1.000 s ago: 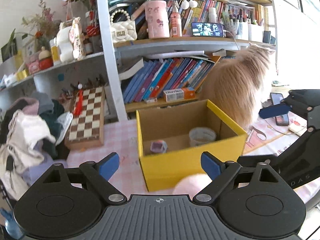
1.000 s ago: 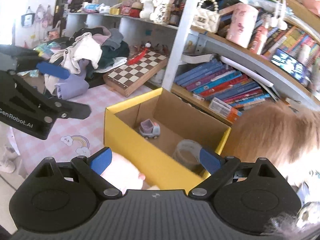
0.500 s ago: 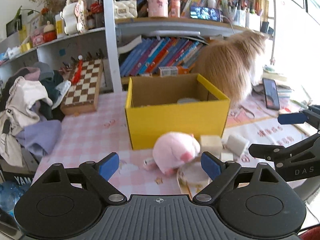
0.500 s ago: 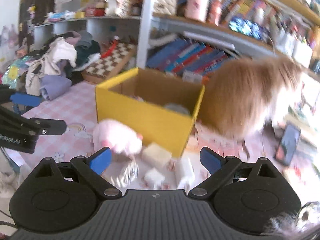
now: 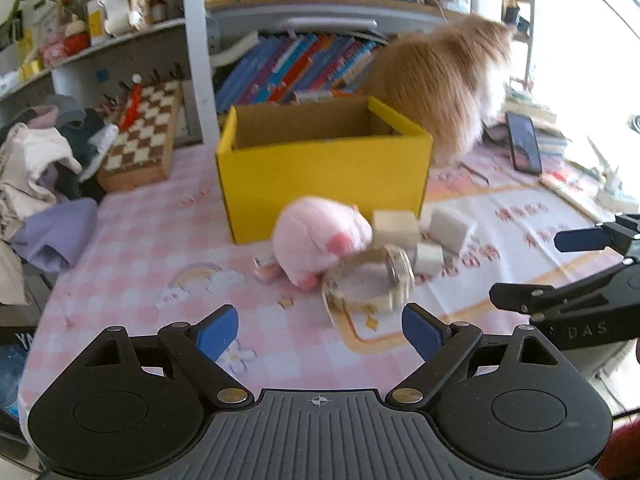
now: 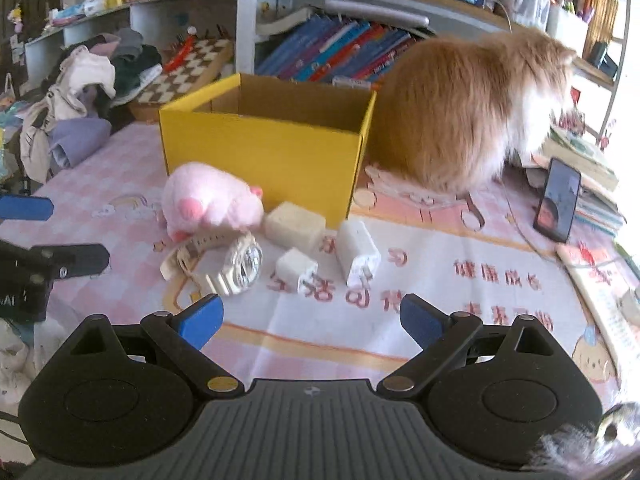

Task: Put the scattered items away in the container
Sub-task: 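Move the left tool toward the white watch while the right tool approaches the tall white charger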

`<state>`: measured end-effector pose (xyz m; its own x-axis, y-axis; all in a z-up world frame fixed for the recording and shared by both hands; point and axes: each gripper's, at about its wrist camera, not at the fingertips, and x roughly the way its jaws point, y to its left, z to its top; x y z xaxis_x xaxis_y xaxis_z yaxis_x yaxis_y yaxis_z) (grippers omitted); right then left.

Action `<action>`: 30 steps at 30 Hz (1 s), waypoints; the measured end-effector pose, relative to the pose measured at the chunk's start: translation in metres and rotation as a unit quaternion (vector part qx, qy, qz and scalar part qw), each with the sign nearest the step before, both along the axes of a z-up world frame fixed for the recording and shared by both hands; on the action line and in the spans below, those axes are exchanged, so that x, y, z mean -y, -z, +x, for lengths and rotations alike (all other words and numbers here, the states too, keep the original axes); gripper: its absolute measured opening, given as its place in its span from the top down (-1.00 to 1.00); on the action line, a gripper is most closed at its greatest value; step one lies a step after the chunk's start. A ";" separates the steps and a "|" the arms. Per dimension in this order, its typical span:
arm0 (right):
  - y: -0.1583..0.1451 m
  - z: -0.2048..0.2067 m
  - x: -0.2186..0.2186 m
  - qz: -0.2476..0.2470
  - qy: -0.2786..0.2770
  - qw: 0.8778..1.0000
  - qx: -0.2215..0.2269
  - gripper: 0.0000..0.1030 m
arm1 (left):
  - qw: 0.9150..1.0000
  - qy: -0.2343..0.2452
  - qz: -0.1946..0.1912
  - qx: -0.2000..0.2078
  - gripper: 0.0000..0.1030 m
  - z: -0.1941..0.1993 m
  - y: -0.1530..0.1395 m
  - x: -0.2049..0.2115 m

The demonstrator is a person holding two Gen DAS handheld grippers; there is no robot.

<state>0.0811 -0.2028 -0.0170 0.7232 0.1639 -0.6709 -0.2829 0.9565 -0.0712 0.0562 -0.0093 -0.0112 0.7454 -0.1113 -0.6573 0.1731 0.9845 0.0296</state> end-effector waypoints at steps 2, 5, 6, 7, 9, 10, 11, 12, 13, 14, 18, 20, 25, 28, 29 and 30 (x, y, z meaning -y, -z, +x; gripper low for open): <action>0.007 0.001 0.001 0.001 0.006 1.000 -0.019 -0.84 | 1.000 0.005 0.001 -0.011 -0.77 0.000 0.005 0.002; 0.009 0.002 0.001 0.000 0.007 1.000 -0.027 -0.84 | 1.000 0.009 -0.004 -0.021 -0.77 0.000 0.010 0.004; 0.009 0.002 0.000 -0.001 0.007 1.000 -0.028 -0.84 | 1.000 0.009 -0.005 -0.024 -0.77 0.001 0.011 0.004; 0.009 0.002 0.000 -0.002 0.006 1.000 -0.028 -0.84 | 1.000 0.009 -0.007 -0.026 -0.77 0.001 0.011 0.004; 0.009 0.002 0.000 -0.003 0.006 1.000 -0.027 -0.84 | 0.999 0.011 -0.012 -0.030 -0.77 0.002 0.012 0.005; 0.009 0.002 0.001 -0.003 0.007 1.000 -0.026 -0.84 | 0.999 0.012 -0.013 -0.031 -0.77 0.002 0.013 0.005; 0.009 0.002 0.001 -0.002 0.008 1.000 -0.026 -0.81 | 0.999 0.014 -0.013 -0.032 -0.77 0.003 0.013 0.006; 0.009 0.003 0.001 -0.003 0.008 1.000 -0.027 -0.81 | 0.999 0.016 -0.012 -0.032 -0.77 0.003 0.013 0.007; 0.009 0.003 0.002 -0.003 0.008 1.000 -0.027 -0.81 | 0.999 0.018 -0.012 -0.032 -0.77 0.004 0.013 0.009; 0.010 0.003 0.002 -0.003 0.008 1.000 -0.028 -0.81 | 0.999 0.020 -0.012 -0.033 -0.77 0.004 0.013 0.010; 0.009 0.004 0.002 -0.004 0.004 1.000 -0.028 -0.80 | 0.999 0.020 -0.010 -0.037 -0.77 0.006 0.015 0.012; 0.010 0.005 0.002 -0.005 0.001 1.000 -0.029 -0.80 | 0.999 0.020 -0.010 -0.037 -0.77 0.007 0.015 0.014; 0.010 0.007 0.003 -0.006 -0.001 1.000 -0.030 -0.79 | 0.999 0.029 -0.001 -0.036 -0.77 0.008 0.015 0.020; 0.012 0.010 0.004 -0.006 -0.002 0.999 -0.033 -0.72 | 0.999 0.028 -0.002 -0.037 -0.77 0.010 0.016 0.021; 0.012 0.011 0.005 -0.006 -0.002 0.999 -0.034 -0.71 | 0.999 0.027 -0.003 -0.037 -0.77 0.011 0.016 0.021; 0.013 0.012 0.005 -0.006 -0.002 0.999 -0.036 -0.67 | 0.999 0.027 -0.003 -0.038 -0.77 0.012 0.016 0.021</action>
